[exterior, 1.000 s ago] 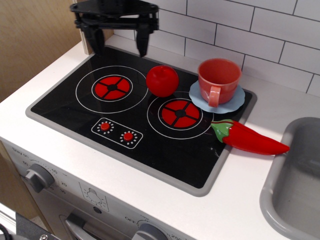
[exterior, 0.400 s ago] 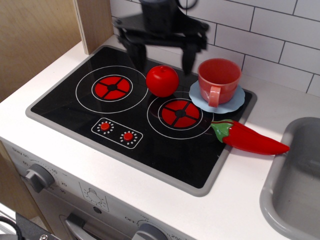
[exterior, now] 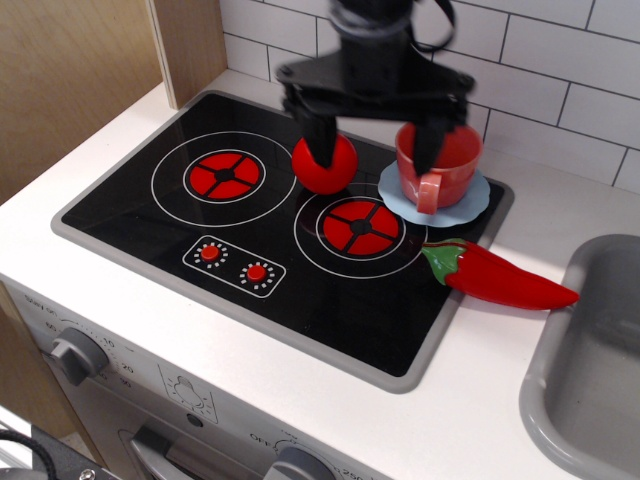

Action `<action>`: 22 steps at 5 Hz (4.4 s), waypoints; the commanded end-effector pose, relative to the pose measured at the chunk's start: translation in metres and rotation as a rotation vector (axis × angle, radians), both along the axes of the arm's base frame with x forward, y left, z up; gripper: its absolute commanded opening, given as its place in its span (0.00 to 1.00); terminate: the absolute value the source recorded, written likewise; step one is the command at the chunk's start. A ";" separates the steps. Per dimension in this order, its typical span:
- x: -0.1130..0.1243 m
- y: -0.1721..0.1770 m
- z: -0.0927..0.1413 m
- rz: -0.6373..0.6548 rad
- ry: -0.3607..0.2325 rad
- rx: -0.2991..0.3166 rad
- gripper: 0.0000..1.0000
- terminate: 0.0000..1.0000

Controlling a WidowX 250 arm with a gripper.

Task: Take cup off plate

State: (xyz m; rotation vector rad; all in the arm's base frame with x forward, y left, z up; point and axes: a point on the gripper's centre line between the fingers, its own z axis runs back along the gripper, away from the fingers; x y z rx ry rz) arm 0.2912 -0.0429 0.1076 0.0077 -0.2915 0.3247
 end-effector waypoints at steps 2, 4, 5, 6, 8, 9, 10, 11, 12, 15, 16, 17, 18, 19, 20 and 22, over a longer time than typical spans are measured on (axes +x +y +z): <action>0.016 -0.022 -0.006 0.000 -0.039 -0.008 1.00 0.00; 0.031 -0.029 -0.016 0.019 -0.026 -0.047 1.00 0.00; 0.030 -0.034 -0.023 0.008 -0.007 -0.060 1.00 0.00; 0.032 -0.038 -0.029 0.013 0.005 -0.062 1.00 0.00; 0.038 -0.040 -0.030 0.005 0.000 -0.056 0.00 0.00; 0.039 -0.039 -0.026 0.024 -0.070 -0.031 0.00 0.00; 0.038 -0.038 -0.009 0.032 -0.134 -0.038 0.00 0.00; 0.032 -0.037 0.003 0.018 -0.143 -0.060 0.00 0.00; 0.022 -0.034 0.013 0.003 -0.118 -0.096 0.00 0.00; -0.035 -0.001 0.020 -0.101 -0.043 -0.137 0.00 0.00; -0.061 0.013 0.018 -0.145 -0.048 -0.128 0.00 0.00; -0.070 0.023 0.006 -0.134 0.004 -0.115 0.00 0.00; -0.072 0.028 -0.014 -0.127 0.023 -0.079 0.00 0.00; -0.070 0.025 -0.030 -0.141 0.038 -0.062 0.00 0.00; -0.078 0.013 -0.041 -0.178 0.065 -0.052 0.00 0.00; -0.076 0.010 -0.045 -0.135 0.076 -0.071 1.00 0.00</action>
